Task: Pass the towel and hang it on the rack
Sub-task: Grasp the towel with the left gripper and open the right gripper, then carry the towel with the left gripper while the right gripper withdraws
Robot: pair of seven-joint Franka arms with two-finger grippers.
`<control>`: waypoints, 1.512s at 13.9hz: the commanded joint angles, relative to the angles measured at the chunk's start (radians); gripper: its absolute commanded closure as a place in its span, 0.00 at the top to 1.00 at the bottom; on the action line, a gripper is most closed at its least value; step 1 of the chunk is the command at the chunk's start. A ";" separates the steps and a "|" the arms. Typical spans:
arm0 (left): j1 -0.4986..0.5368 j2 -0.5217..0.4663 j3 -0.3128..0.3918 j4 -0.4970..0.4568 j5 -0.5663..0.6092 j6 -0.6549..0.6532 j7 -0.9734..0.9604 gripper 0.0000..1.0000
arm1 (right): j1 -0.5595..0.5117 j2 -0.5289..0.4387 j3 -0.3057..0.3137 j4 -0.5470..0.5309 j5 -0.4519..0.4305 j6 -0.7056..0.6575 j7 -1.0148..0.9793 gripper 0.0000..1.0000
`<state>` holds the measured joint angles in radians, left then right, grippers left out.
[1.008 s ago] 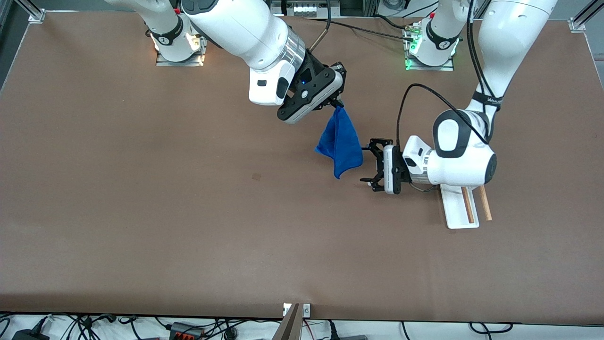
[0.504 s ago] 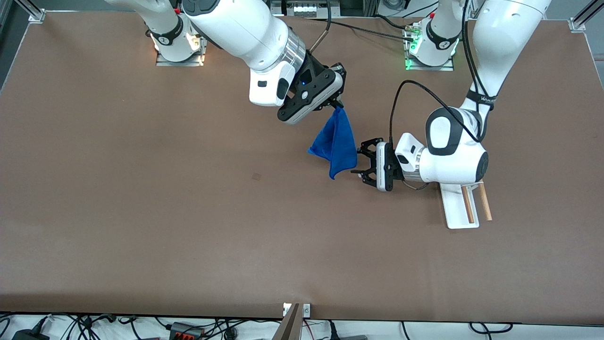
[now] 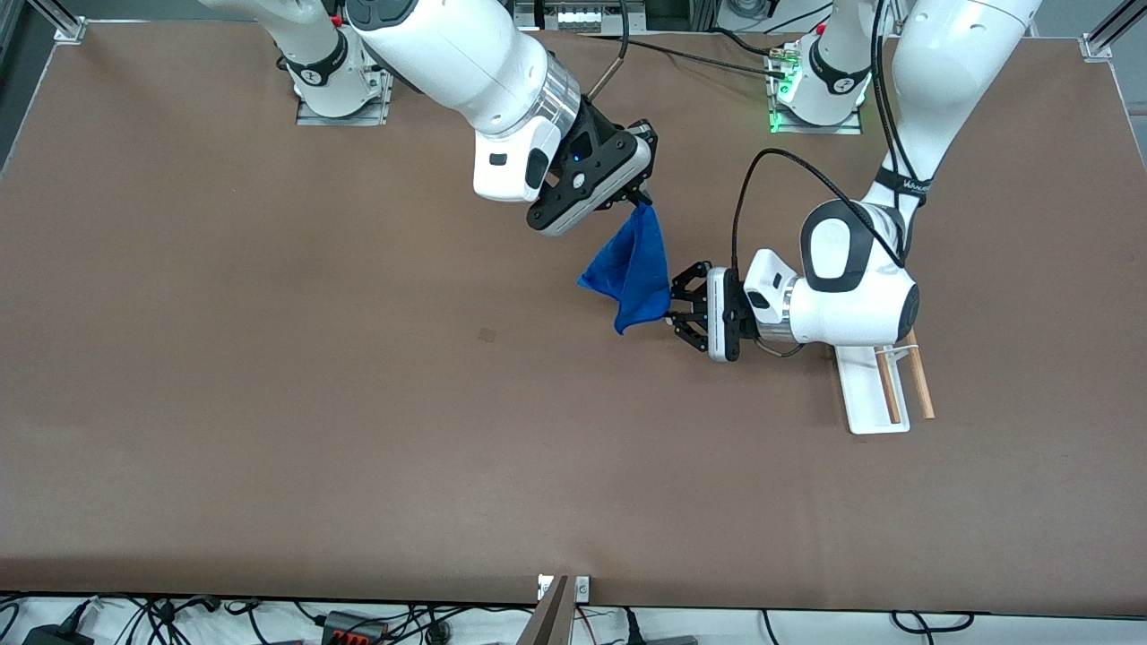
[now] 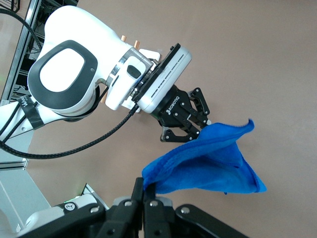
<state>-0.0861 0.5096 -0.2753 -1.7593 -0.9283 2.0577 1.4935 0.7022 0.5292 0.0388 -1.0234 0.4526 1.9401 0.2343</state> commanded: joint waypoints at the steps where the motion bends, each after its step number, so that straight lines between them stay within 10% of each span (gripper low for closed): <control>1: 0.002 -0.013 -0.009 -0.011 -0.029 0.021 0.013 0.01 | 0.007 -0.011 -0.002 -0.011 -0.017 0.003 0.019 0.00; 7: 0.017 -0.014 -0.005 -0.009 -0.026 0.015 -0.012 0.01 | 0.007 -0.011 -0.002 -0.010 -0.017 0.003 0.019 0.00; 8: 0.019 -0.016 -0.001 -0.006 -0.026 0.010 -0.012 0.01 | 0.005 -0.009 -0.004 -0.011 -0.017 0.003 0.019 0.13; 10: 0.052 -0.016 0.002 -0.005 -0.015 -0.025 -0.012 0.01 | 0.007 -0.009 -0.008 -0.023 -0.085 0.003 0.019 1.00; 21: 0.193 -0.194 0.025 0.018 0.420 -0.214 -0.568 0.01 | -0.143 -0.029 -0.022 -0.030 -0.422 -0.217 0.034 1.00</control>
<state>0.0859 0.3367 -0.2530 -1.7518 -0.5510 1.8874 1.0252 0.6164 0.5199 0.0107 -1.0430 0.0706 1.7767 0.2628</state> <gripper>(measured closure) 0.978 0.000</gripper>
